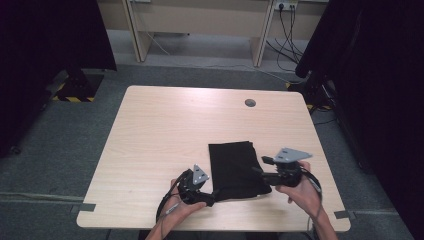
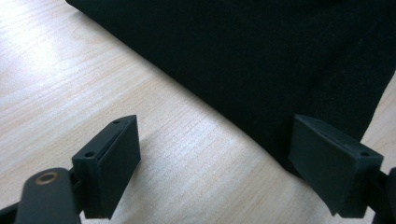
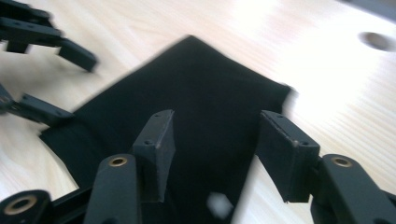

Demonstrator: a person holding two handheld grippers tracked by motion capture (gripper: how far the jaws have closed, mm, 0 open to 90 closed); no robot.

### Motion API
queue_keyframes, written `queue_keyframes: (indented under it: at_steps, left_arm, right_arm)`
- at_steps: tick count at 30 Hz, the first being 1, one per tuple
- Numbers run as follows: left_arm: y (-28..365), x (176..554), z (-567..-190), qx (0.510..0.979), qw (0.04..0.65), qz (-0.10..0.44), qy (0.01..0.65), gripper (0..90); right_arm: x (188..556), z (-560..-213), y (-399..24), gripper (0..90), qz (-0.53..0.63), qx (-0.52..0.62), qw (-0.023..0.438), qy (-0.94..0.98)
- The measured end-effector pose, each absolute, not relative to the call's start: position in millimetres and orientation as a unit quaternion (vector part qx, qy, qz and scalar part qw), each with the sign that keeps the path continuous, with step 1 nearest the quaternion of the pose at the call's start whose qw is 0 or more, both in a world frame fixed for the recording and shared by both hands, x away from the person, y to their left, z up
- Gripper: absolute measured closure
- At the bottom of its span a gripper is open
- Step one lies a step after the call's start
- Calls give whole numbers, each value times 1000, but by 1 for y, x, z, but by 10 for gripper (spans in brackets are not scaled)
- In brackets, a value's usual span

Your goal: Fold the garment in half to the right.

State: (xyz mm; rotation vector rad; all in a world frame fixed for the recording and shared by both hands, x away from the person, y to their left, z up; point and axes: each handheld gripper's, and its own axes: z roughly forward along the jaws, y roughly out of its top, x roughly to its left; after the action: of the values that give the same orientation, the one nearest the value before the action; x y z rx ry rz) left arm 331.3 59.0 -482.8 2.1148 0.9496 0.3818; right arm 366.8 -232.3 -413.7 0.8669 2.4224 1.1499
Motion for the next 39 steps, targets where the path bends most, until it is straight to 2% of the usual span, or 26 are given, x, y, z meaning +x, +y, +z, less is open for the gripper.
queue_keyframes:
  at_steps: [4,7,10,14,18,25,32,37,39]
  left_arm:
    - [59,331,-483,830,386,151,375,156]
    - [59,330,-483,829,385,151,376,157]
    - [59,330,-483,830,384,151,375,157]
    - [60,331,-483,829,386,150,376,161]
    - [65,329,-480,822,401,146,377,169]
    - [85,328,-471,817,406,148,382,142]
    - [100,326,-477,825,390,151,380,125]
    - [116,327,-482,823,377,151,397,54]
    - [121,327,-484,823,371,157,401,51]
  right_arm:
    - [391,-441,-207,454,377,294,123,870]
    - [402,-460,-217,455,364,328,119,864]
    - [407,-471,-229,473,398,345,108,843]
    - [405,-470,-226,451,385,340,123,849]
    - [401,-463,-224,349,382,344,135,847]
    - [388,-449,-219,271,394,330,144,846]
    - [374,-450,-214,230,370,317,143,862]
    - [373,-464,-219,229,350,324,131,869]
    - [373,-469,-219,213,355,321,133,868]
